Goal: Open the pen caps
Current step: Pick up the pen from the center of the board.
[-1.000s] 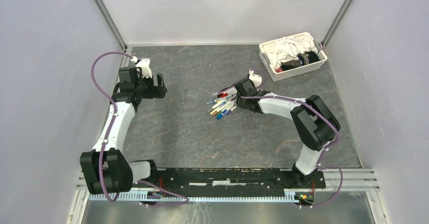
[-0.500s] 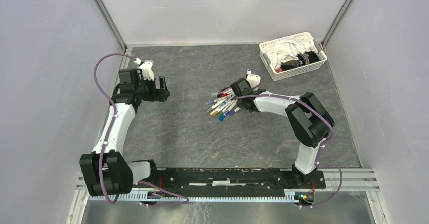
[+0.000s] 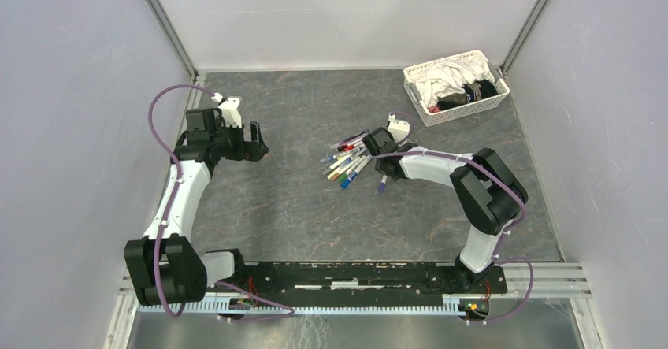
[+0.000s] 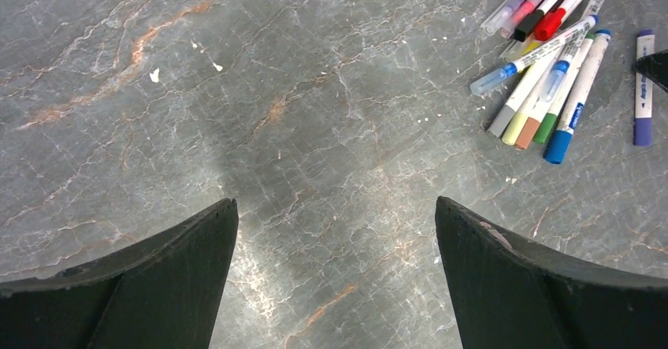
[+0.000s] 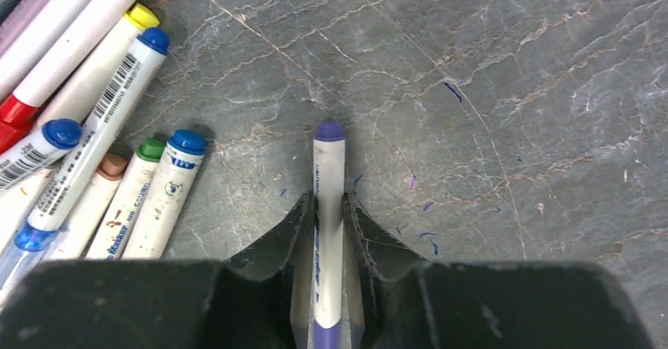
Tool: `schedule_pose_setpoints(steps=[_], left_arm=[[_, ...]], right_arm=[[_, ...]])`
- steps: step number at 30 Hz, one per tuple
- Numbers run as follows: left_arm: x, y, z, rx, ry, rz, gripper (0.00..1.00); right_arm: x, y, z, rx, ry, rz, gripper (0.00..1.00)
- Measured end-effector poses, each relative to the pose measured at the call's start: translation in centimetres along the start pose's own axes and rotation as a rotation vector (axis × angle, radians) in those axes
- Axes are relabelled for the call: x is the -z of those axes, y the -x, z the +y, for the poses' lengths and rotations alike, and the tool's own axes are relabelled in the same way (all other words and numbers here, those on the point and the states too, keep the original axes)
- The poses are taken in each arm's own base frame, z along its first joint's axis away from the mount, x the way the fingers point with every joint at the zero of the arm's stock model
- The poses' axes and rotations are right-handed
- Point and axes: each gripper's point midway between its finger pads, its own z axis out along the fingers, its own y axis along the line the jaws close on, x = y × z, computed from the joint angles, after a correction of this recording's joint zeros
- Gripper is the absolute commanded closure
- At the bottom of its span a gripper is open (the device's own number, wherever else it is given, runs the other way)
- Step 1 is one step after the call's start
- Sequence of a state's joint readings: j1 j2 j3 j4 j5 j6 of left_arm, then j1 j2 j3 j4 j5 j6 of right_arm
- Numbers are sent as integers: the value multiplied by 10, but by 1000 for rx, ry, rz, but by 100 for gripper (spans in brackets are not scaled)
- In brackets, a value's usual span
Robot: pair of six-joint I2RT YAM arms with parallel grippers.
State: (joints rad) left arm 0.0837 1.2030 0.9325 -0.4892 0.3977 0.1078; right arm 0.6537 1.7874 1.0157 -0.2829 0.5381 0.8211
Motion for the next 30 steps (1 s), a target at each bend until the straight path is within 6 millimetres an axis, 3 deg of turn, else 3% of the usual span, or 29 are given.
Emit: schedule_pose_setpoints(steps=[9,10,13,19,25,30], left_arm=[[9,1,-8,-9,-28,1,0],[10,0,-9,-12,-30,1,0],[11,-1,-10,-13,-33,6,0],[14,2,-16,-16,-61,-4,0],[22,10,-39,-40,-154,-27,0],[23,19,-89,-123,-294,-32,0]], right_arm=[[5,-3,-10,45,-13,10,80],[7,-4,-12,49,-14,12,82],[8,-5,-15,58,-15,13,100],[17,1,-16,66,6,-2,100],[72,54,13,-47,207,-144,100],[142,96,59,-164,487,-295,100]])
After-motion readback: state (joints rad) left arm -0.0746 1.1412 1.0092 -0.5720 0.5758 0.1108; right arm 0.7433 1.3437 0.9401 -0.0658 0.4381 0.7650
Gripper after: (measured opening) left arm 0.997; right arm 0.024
